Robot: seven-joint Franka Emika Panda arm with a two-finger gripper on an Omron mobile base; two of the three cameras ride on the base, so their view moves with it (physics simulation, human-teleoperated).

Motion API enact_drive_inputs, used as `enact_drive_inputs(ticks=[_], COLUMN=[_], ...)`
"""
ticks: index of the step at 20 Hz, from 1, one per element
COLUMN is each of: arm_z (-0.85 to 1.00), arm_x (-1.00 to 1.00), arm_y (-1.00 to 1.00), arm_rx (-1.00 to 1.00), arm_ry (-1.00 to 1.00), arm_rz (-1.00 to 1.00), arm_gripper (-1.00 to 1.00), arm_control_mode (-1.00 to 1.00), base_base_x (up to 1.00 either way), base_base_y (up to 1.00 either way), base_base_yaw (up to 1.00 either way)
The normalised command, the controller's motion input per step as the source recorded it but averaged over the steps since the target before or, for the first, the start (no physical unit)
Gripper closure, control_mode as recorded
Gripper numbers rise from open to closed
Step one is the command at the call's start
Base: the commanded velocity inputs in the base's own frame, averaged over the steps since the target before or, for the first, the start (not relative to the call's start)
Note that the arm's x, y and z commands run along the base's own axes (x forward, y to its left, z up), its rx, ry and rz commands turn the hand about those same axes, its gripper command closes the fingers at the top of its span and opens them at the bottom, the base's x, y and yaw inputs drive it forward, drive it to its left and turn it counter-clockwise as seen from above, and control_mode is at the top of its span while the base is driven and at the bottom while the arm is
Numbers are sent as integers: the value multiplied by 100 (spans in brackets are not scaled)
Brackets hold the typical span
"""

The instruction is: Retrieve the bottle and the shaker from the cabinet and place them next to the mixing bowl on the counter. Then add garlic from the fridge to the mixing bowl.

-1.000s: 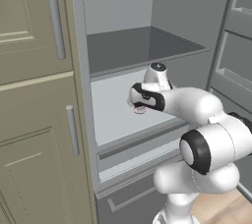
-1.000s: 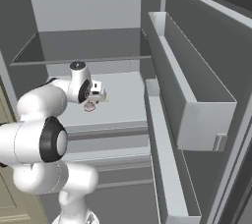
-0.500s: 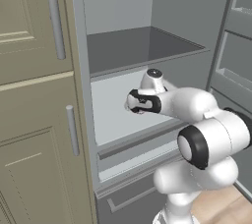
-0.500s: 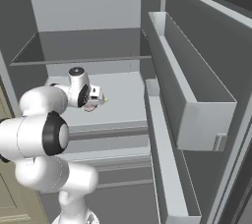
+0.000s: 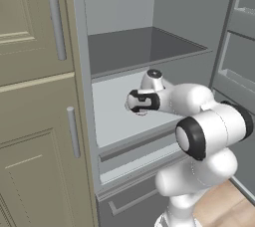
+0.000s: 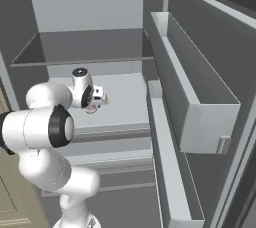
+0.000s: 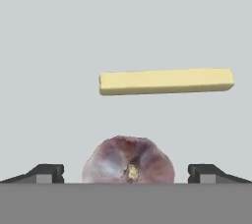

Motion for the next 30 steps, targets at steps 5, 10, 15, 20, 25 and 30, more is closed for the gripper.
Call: enact_drive_inputs(ticks=[5,10,15,20,25,30], arm_z=[-11,-13,-12,-22,-20,-11], arm_x=[0,0,0,0,0,0], arm_y=[0,-3,-4,-1,0,0], arm_rx=[0,0,0,0,0,2], arm_ry=[0,0,0,0,0,1], arm_rz=[0,0,0,0,0,0], arm_gripper=[-100,-100,-100,-100,-100,-100], arm_control_mode=[-100,-100,-100,-100,-100,-100], base_base_x=[0,0,0,0,0,0], base_base_y=[0,0,0,0,0,0], base_base_yaw=[0,0,0,0,0,0])
